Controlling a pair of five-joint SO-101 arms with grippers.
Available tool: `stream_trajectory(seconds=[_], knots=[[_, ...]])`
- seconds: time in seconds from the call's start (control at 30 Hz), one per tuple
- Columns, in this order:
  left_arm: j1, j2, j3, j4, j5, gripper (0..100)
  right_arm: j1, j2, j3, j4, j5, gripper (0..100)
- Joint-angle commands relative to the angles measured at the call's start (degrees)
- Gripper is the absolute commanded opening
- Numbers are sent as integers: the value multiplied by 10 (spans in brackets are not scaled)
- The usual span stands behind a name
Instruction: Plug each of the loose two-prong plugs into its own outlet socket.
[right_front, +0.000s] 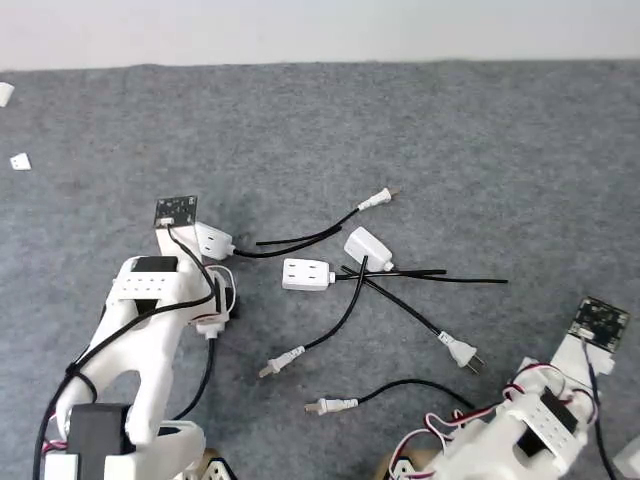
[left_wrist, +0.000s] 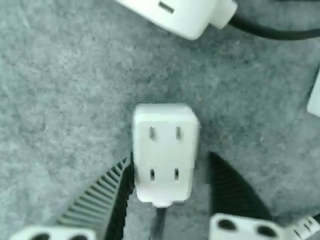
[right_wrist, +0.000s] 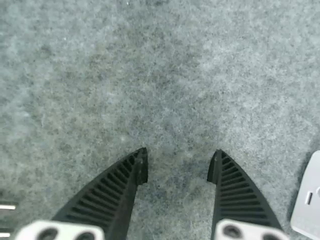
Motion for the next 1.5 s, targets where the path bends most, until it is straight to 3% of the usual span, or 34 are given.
stream_trajectory(seconds=[0.0, 0.23, 0.4, 0.5, 0.6, 0.77, 0.87, 0.97, 1.17, 1.47], knots=[[4, -27, 2, 10, -7, 272, -5, 2, 1, -12, 5, 197], [-4, -28, -15, 46, -11, 272, -5, -2, 1, -6, 6, 107], [-8, -32, -9, 50, -57, 272, -6, -3, -10, 7, 9, 100], [-7, -86, 12, 53, -68, 272, -18, -20, -39, 42, 9, 94], [-7, -191, 48, 64, -68, 272, -59, -62, -68, 127, 10, 27], [-9, -364, 96, 129, -66, 273, -166, -175, -102, 295, 5, 19], [-50, -426, 114, 141, -66, 275, -239, -251, -127, 382, -20, 23], [-92, -438, 118, 142, -66, 276, -307, -298, -131, 394, -23, 23], [-105, -414, 167, 81, -66, 276, -523, -284, -144, 422, 76, 18], [-235, -361, 192, -58, -63, 276, -808, -148, -206, 365, 58, 24]])
